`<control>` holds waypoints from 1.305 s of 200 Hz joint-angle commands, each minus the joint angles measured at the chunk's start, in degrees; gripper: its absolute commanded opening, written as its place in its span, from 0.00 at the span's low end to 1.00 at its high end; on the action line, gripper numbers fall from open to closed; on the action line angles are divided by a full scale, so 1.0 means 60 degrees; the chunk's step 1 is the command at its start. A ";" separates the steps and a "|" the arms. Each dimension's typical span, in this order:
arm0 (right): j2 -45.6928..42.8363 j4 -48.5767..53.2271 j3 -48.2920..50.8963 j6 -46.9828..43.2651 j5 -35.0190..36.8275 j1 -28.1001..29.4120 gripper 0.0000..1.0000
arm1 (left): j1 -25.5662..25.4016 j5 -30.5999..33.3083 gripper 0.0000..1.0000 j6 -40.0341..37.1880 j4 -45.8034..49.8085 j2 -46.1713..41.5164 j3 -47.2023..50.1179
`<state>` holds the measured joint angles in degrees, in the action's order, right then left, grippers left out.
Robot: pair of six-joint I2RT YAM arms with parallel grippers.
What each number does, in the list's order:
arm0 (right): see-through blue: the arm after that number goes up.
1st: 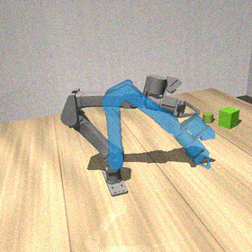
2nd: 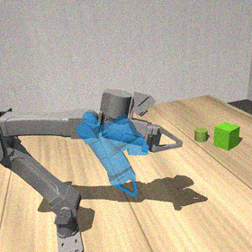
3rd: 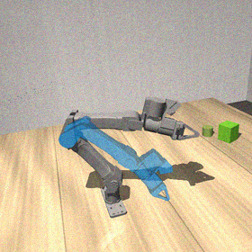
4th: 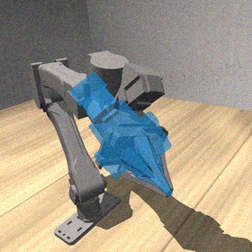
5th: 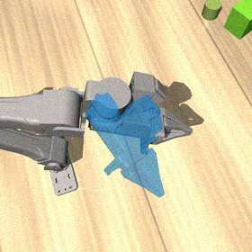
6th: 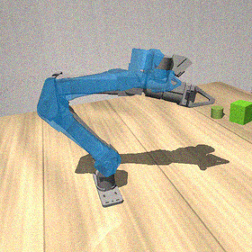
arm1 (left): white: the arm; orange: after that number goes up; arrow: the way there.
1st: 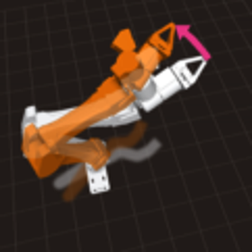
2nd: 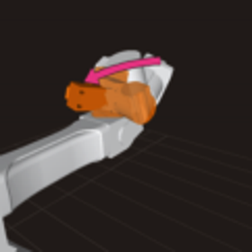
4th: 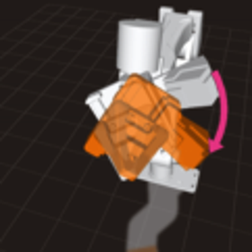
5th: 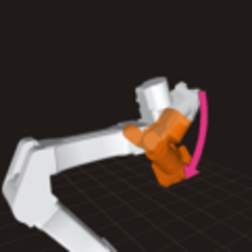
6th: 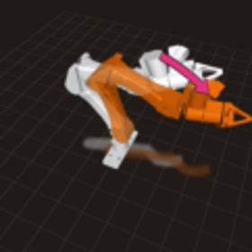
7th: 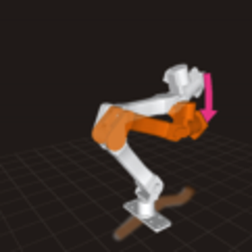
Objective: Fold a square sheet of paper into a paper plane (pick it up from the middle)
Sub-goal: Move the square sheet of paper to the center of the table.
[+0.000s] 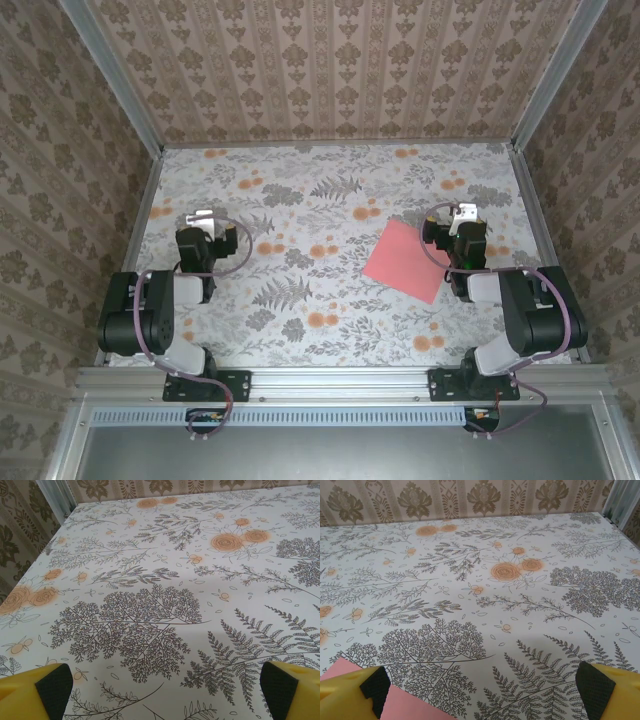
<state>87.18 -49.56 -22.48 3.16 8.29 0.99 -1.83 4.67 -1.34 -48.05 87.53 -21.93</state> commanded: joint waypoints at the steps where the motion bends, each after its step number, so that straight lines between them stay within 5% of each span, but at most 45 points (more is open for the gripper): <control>1: 0.0071 -0.0077 -0.0056 -0.0028 -0.0093 0.0054 1.00 | 0.0033 -0.0122 1.00 -0.0172 -0.0138 0.0061 -0.0197; 164: -0.0055 -0.0070 -0.0049 -0.0029 -0.0094 0.0055 1.00 | 0.0150 -0.0631 1.00 -0.0244 -0.0101 0.0043 -0.0202; 209: -0.2439 0.4199 -0.1468 0.0477 -0.0132 0.0054 1.00 | -0.0081 0.0431 1.00 -0.0100 0.0728 -0.1233 -0.0103; 232: -0.2987 0.6533 -0.2518 0.1863 -0.0126 0.0083 1.00 | -0.0278 0.1064 1.00 0.0437 0.2877 -0.2447 -0.0603; 261: -0.3049 1.0012 -0.4132 0.4010 -0.0401 0.0120 1.00 | -0.0355 0.0860 1.00 0.2785 0.6483 -0.4042 -0.1833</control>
<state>69.32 -12.05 -41.12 14.90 8.14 1.28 -3.57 8.86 3.49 -28.60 69.71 -26.35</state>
